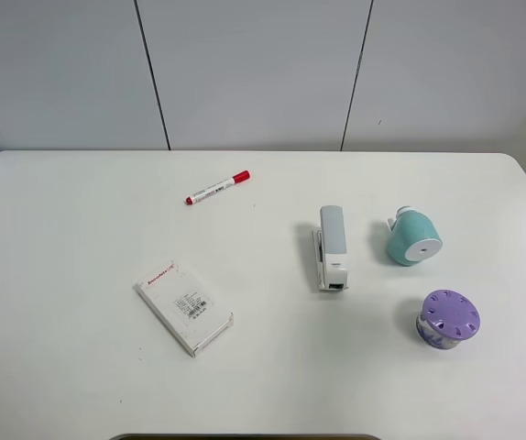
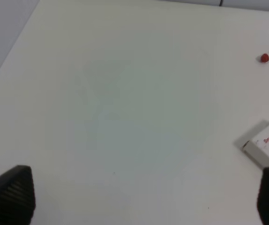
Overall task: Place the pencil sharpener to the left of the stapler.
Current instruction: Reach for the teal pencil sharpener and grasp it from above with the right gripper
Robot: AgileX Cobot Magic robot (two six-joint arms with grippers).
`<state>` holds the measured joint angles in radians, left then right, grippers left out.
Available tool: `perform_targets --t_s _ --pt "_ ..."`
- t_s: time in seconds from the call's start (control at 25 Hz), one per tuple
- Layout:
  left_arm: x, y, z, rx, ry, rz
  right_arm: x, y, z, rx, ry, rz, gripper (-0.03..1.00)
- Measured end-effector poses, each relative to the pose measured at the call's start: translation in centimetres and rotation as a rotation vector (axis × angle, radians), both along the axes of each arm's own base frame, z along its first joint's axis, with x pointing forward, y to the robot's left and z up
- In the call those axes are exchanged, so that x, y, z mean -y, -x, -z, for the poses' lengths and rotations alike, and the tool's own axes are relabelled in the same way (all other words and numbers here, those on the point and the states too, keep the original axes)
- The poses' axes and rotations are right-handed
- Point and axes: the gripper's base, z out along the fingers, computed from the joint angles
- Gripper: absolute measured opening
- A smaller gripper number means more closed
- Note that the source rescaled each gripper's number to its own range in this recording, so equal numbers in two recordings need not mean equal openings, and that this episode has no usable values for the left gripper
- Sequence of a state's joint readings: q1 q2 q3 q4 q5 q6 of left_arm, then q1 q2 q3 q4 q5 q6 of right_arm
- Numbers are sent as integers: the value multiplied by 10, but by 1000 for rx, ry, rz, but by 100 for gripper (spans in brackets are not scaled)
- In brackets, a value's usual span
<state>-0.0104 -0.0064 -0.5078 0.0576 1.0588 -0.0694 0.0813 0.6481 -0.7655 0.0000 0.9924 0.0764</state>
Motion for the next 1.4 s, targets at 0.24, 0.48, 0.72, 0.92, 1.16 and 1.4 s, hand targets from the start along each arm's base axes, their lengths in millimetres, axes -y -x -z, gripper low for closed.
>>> perform_targets --t_s 0.24,0.48,0.72,0.92,1.16,1.4 --pt "0 0 0 0 0 0 -4 -48 -23 -51 4 0 33" --pt "0 0 0 0 0 0 -8 -100 -28 -152 15 -3 33" --pt "0 0 0 0 0 0 -12 -150 -22 -258 26 -7 33" --pt "0 0 0 0 0 0 -17 -183 -13 -346 9 -11 33" --pt "0 0 0 0 0 0 -26 -224 14 -493 -48 -23 33" --pt "0 0 0 0 0 0 -30 -252 33 -555 -58 -26 68"
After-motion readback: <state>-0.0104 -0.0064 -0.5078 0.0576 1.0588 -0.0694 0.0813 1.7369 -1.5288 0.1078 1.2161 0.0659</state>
